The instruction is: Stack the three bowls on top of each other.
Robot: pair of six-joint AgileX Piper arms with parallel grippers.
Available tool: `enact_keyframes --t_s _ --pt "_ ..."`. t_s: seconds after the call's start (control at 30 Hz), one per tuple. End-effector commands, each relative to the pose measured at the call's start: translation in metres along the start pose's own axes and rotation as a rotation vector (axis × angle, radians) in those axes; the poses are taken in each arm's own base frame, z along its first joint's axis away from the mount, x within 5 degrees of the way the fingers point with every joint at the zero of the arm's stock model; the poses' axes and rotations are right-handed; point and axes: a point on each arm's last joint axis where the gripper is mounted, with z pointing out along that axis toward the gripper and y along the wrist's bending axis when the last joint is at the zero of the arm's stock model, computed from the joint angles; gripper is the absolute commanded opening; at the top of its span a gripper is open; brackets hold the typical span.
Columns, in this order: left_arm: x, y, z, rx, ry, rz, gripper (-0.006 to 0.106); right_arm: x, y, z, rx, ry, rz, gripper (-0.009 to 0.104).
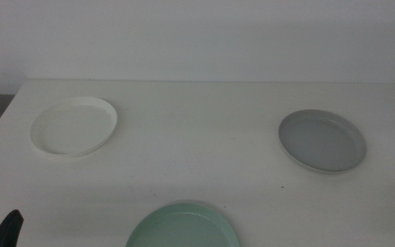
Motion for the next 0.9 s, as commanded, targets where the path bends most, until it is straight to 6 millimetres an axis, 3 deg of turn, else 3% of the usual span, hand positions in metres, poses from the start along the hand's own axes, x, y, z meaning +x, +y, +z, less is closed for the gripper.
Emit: enact_keyframes --t_s 0.0,0.17,0.3,0.4,0.53,0.7,0.87 --pt "-0.002 0.0 0.0 0.0 -0.017 0.001 0.094 0.0 0.0 0.0 0.008 -0.01 -0.009 0.092" --pt "-0.002 0.0 0.0 -0.004 -0.018 0.017 0.094 0.0 0.0 0.0 0.008 -0.01 -0.009 0.092" --pt "-0.042 -0.001 -0.001 -0.009 0.206 0.006 0.094 0.0 0.0 0.0 0.008 -0.01 -0.009 0.092" --pt "-0.078 -0.005 0.013 0.011 0.323 0.008 0.094 0.0 0.0 0.0 0.008 -0.01 -0.009 0.092" --pt "-0.103 -0.011 0.034 0.046 0.516 -0.076 0.094 0.0 0.0 0.0 0.008 -0.01 -0.009 0.092" --pt "-0.111 -0.02 0.058 0.083 0.739 -0.208 0.094 0.0 0.0 0.0 0.008 -0.01 -0.009 0.092" --pt "-0.099 -0.023 0.081 0.119 0.853 -0.205 0.094 0.0 0.0 0.0 0.008 -0.01 -0.009 0.092"
